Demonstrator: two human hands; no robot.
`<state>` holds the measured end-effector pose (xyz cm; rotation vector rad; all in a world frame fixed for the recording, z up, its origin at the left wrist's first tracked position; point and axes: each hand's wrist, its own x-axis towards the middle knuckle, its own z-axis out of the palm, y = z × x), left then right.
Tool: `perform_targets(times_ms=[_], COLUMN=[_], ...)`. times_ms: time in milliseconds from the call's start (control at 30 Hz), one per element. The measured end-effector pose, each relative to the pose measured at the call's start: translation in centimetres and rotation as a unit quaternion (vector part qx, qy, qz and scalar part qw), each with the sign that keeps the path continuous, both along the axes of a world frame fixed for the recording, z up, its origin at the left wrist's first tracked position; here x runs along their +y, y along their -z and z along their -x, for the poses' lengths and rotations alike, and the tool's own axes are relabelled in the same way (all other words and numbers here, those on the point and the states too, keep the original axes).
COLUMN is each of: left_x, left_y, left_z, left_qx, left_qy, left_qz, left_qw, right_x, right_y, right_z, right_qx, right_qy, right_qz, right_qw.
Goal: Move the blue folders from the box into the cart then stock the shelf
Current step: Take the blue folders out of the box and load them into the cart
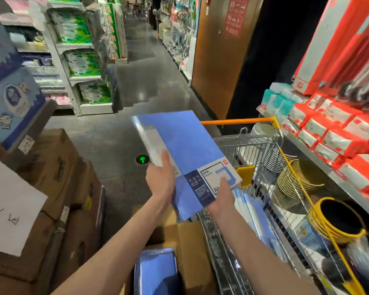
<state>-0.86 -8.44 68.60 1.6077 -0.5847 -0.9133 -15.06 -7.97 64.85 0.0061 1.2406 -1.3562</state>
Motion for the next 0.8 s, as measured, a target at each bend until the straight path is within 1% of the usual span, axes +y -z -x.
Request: perform_targets(times_ms=[67, 133, 267, 333, 433, 533, 667, 700, 800], left_x=[-2.3, -4.1, -7.4, -8.2, -9.1, -10.0, -11.1, -11.3, -11.7], left_y=[0.4, 0.8, 1.8, 2.8, 4.6, 6.2, 9.1, 9.7, 11.7], left_z=[4.4, 7.8, 15.3, 18.0, 21.2, 23.5, 25.8, 26.1, 26.8], left_qx=[-0.040, -0.056, -0.097, -0.116, -0.109, -0.112, -0.131, -0.138, -0.154], left_qy=[0.082, 0.175, 0.343, 0.394, 0.438, 0.442, 0.461, 0.458, 0.458], left_qz=[-0.006, -0.028, -0.097, -0.134, -0.159, -0.183, -0.216, -0.223, -0.237], left_qw=[0.996, 0.983, 0.929, 0.902, 0.878, 0.871, 0.851, 0.849, 0.843], right_x=[-1.2, -1.8, -2.8, -2.7, -1.9, -1.2, -0.6, -0.5, -0.5], right_y=[1.2, 1.8, 4.4, 6.3, 8.7, 12.1, 15.6, 15.7, 18.5], right_z=[4.3, 8.0, 16.9, 20.9, 26.0, 29.8, 32.7, 33.0, 34.5], right_qx=[0.022, 0.050, 0.046, 0.037, 0.035, 0.037, 0.025, 0.026, 0.034], right_qy=[0.080, 0.122, 0.209, 0.233, 0.275, 0.281, 0.288, 0.292, 0.293], right_qz=[-0.029, -0.054, -0.094, -0.100, -0.129, -0.174, -0.218, -0.229, -0.264], right_qw=[0.996, 0.990, 0.972, 0.967, 0.952, 0.943, 0.932, 0.928, 0.919])
